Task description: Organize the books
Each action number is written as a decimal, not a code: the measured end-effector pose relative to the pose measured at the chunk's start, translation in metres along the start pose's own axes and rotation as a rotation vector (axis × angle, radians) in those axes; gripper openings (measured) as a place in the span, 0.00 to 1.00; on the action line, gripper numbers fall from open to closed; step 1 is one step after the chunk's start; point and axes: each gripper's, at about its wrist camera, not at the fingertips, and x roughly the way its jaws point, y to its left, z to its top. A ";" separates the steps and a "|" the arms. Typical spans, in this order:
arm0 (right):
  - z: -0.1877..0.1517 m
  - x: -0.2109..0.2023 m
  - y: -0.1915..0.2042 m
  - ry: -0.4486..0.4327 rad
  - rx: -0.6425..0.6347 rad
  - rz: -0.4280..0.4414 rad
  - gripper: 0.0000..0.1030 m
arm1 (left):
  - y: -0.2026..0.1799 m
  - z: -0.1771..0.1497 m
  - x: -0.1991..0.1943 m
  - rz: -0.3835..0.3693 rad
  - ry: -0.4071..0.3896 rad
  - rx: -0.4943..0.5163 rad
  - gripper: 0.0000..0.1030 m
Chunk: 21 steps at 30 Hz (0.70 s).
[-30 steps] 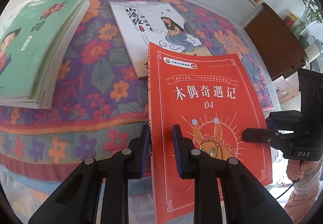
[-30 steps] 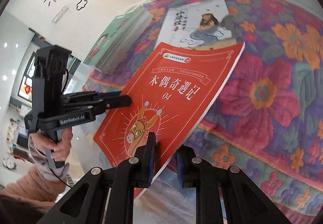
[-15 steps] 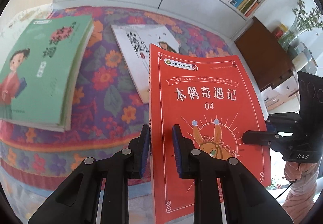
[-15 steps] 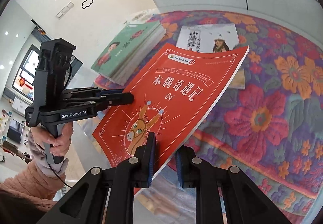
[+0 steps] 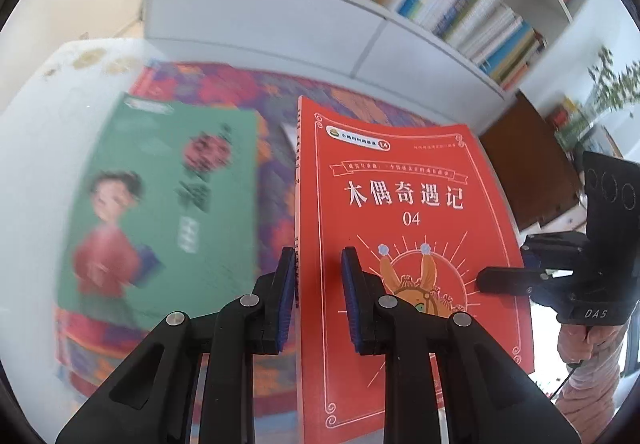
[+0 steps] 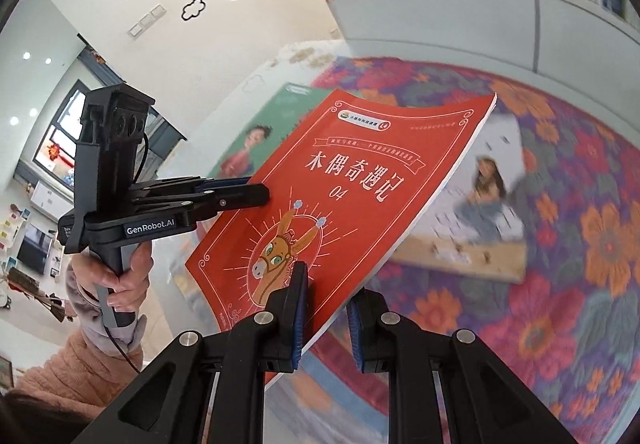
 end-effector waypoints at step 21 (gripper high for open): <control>0.100 0.131 0.051 0.037 -0.050 0.115 0.18 | 0.147 0.037 -0.006 0.075 -0.054 -0.153 0.19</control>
